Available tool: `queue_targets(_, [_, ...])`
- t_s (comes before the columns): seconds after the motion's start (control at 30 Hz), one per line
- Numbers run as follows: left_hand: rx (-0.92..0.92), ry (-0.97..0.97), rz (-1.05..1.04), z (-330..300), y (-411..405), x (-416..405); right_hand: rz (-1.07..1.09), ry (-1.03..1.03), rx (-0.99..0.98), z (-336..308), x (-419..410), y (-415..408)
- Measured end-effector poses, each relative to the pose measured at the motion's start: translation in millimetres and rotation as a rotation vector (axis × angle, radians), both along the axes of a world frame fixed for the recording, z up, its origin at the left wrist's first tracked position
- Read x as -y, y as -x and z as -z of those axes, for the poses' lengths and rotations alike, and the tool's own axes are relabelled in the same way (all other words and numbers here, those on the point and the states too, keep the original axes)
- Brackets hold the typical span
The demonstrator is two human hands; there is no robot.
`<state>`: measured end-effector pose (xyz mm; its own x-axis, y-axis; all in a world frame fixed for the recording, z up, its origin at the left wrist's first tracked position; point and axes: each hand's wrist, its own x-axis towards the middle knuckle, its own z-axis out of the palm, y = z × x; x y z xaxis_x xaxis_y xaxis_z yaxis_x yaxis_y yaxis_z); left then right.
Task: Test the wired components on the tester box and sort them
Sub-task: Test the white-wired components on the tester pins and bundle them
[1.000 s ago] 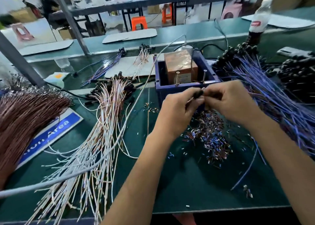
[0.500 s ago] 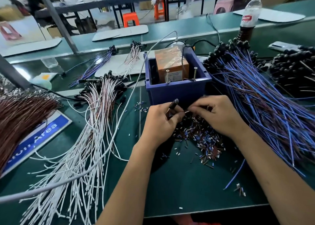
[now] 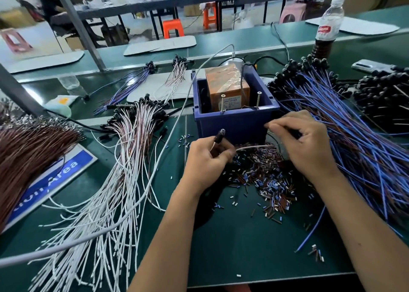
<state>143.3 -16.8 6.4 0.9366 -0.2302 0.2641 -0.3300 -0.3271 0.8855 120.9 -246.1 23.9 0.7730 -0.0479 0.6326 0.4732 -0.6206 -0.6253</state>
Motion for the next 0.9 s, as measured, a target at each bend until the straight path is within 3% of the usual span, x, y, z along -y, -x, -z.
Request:
queue_targets(0.13, [-0.013,0.107,-0.050,-1,-2,-1,0.037,0.148,0.062,3,-10,3])
queue_targets(0.33, [0.013,0.242,0.014,-3,2,3,0.203,0.134,0.195,6,-19,3])
queue_targets(0.43, [-0.008,0.298,0.050,-7,6,4,0.350,-0.003,0.151,9,-17,2])
queue_targets(0.5, [-0.080,0.345,0.163,-10,8,2,0.332,-0.087,-0.035,13,-15,-1])
queue_targets(0.6, [-0.165,0.312,0.325,-11,11,2,0.209,-0.491,-0.344,15,-15,-6])
queue_targets(0.8, [-0.234,0.344,0.340,-12,11,2,0.241,-1.042,-0.217,9,1,-9])
queue_targets(0.9, [-0.271,0.433,0.340,-10,9,0,0.197,-1.084,-0.139,7,3,-6])
